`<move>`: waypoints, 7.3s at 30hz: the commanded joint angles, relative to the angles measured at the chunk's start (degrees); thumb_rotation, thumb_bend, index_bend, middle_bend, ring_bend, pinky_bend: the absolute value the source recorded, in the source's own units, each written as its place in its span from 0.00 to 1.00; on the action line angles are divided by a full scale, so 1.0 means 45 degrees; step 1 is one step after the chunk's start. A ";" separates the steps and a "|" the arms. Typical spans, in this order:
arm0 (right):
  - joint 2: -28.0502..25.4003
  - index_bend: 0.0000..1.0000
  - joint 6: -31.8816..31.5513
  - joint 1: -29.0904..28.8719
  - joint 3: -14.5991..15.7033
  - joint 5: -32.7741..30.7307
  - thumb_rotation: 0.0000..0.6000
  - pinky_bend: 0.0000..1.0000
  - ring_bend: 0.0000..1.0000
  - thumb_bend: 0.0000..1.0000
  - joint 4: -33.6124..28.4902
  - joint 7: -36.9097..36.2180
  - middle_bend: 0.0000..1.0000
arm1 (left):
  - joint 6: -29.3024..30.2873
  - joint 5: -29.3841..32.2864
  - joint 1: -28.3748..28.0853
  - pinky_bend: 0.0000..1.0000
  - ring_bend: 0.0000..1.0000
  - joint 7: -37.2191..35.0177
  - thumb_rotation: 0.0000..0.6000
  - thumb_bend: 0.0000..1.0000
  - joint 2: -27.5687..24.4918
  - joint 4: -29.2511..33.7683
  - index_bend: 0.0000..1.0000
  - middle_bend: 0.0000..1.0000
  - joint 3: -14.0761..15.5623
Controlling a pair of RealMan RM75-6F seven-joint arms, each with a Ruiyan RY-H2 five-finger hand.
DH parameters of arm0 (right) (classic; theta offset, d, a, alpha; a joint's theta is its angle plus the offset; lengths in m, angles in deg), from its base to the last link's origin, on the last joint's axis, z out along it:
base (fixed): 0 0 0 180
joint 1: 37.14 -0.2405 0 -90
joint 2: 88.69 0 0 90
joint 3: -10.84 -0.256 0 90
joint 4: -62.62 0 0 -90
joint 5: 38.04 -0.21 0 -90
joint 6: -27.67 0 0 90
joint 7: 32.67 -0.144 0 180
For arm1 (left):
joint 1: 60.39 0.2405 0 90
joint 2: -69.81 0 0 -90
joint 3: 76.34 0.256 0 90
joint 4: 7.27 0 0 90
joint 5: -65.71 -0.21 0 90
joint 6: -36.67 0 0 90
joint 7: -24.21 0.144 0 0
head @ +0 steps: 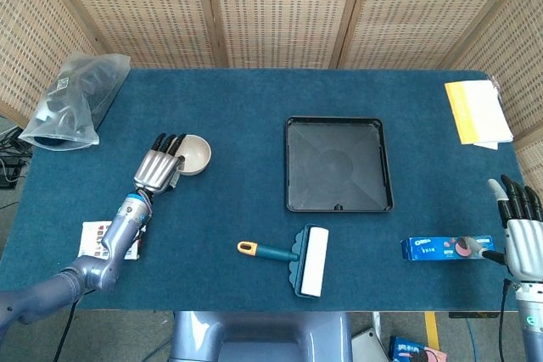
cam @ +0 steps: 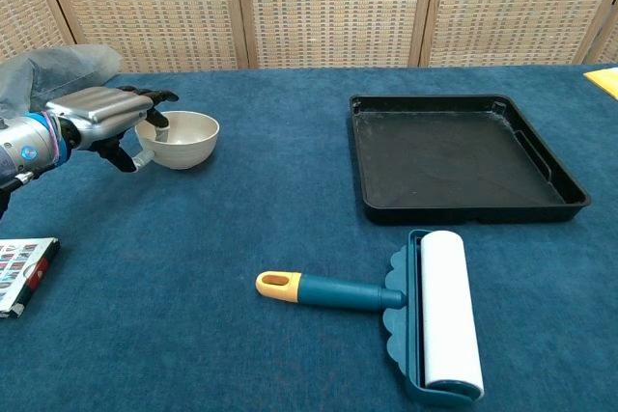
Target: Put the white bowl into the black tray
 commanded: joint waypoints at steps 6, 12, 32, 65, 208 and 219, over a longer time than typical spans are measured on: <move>-0.0050 0.02 -0.0103 0.0023 0.0000 0.0081 1.00 0.00 0.00 0.16 -0.0094 0.0036 0.00 | 0.1062 -0.0803 0.0009 0.00 0.00 -0.0399 1.00 0.57 -0.0244 0.0415 0.61 0.00 -0.0032; -0.0068 0.02 -0.0108 0.0036 -0.0025 0.0040 1.00 0.00 0.00 0.16 -0.0087 0.0016 0.00 | 0.1494 -0.1246 -0.0187 0.00 0.00 -0.0474 1.00 0.57 -0.0143 0.0624 0.61 0.00 -0.0098; -0.0080 0.02 0.0066 0.0093 -0.0243 -0.0426 1.00 0.00 0.00 0.16 0.0270 -0.0486 0.00 | 0.1781 -0.2306 -0.1736 0.00 0.00 -0.0623 1.00 0.57 0.1654 -0.0380 0.63 0.00 -0.0437; -0.0093 0.02 0.0040 0.0141 -0.0260 -0.0406 1.00 0.00 0.00 0.16 0.0217 -0.0488 0.00 | 0.1319 -0.2689 -0.2097 0.00 0.00 -0.1009 1.00 0.31 0.2969 -0.1661 0.37 0.00 0.0328; 0.9052 0.57 0.8911 -1.1146 -0.2028 -0.2868 1.00 0.09 0.00 0.46 0.5189 0.3502 0.17 | 0.6684 -0.3571 0.6575 0.00 0.00 -0.4443 1.00 0.06 -0.5193 0.5139 0.00 0.00 0.1690; 0.9124 0.61 0.8921 -1.1114 -0.1933 -0.2921 1.00 0.10 0.01 0.54 0.5312 0.3446 0.19 | 0.6629 -0.3600 0.6575 0.00 0.00 -0.4523 1.00 0.06 -0.5177 0.5085 0.00 0.00 0.1658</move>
